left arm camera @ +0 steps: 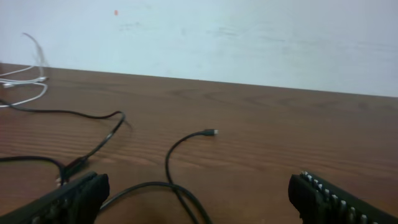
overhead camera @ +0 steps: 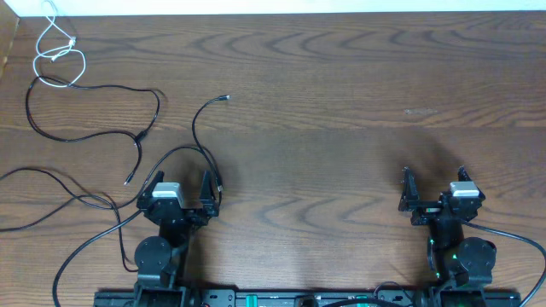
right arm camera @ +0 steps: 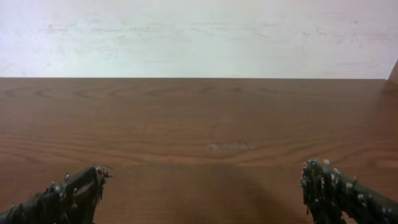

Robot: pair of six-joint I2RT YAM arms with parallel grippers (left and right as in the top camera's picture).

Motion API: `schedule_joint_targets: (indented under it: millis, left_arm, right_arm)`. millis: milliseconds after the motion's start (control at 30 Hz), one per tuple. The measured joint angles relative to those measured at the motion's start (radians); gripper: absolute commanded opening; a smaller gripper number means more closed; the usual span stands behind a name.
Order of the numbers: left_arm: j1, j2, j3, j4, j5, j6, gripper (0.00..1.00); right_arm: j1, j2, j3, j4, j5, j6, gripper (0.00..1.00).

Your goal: Untangle cables

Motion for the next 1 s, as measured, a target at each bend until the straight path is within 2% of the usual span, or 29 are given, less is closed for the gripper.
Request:
schedule_joint_targets:
  millis: [1000]
  left_arm:
    - [0.013, 0.0, 0.001, -0.001, -0.003, 0.053, 0.98]
  right_arm:
    - [0.0, 0.0, 0.0, 0.0, 0.0, 0.0, 0.99]
